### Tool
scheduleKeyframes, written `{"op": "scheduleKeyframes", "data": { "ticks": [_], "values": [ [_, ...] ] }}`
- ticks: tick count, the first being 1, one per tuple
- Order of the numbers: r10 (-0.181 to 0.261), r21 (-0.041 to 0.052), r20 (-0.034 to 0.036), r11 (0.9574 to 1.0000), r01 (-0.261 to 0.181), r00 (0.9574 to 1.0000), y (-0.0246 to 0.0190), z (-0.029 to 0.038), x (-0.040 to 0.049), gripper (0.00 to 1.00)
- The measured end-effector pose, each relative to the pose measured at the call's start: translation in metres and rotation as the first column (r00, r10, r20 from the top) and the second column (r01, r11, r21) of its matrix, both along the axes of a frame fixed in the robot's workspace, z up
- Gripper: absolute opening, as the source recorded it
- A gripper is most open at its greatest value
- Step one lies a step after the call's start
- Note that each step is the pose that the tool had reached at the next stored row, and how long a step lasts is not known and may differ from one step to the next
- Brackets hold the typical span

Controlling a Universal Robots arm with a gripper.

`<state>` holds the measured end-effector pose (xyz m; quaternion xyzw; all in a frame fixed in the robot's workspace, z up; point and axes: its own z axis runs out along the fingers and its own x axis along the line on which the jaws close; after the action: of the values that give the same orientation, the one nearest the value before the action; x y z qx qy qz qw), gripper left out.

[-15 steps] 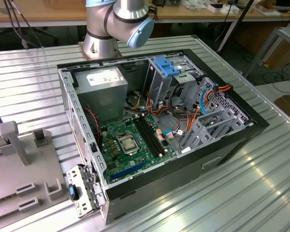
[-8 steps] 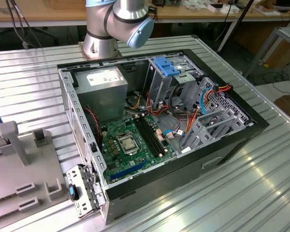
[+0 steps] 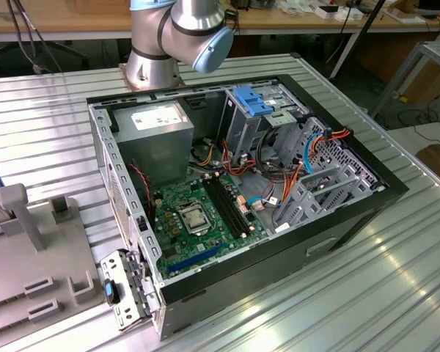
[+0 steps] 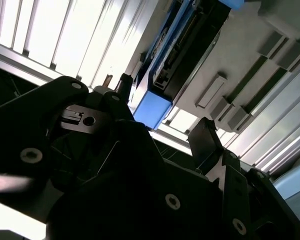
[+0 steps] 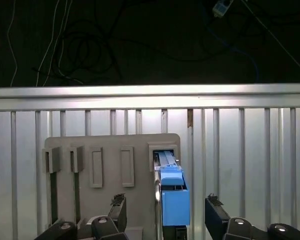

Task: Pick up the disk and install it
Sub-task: 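Pick up the disk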

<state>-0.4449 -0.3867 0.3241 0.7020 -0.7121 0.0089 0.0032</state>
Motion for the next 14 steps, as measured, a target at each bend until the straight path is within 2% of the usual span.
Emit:
{"op": "scheduleKeyframes", "data": {
  "ticks": [3,10,12,14],
  "values": [
    [0.000,0.0007,0.0001,1.0000,0.000,1.0000,0.0002,-0.0067,0.0000,0.73],
    [0.000,0.0042,0.0000,1.0000,0.000,1.0000,0.0005,-0.0147,0.0000,0.73],
    [0.000,0.0046,0.0001,1.0000,0.000,1.0000,0.0005,-0.0199,0.0000,0.73],
    [0.000,0.0047,-0.0002,1.0000,0.000,1.0000,0.0005,-0.0199,0.0000,0.73]
  ]
}}
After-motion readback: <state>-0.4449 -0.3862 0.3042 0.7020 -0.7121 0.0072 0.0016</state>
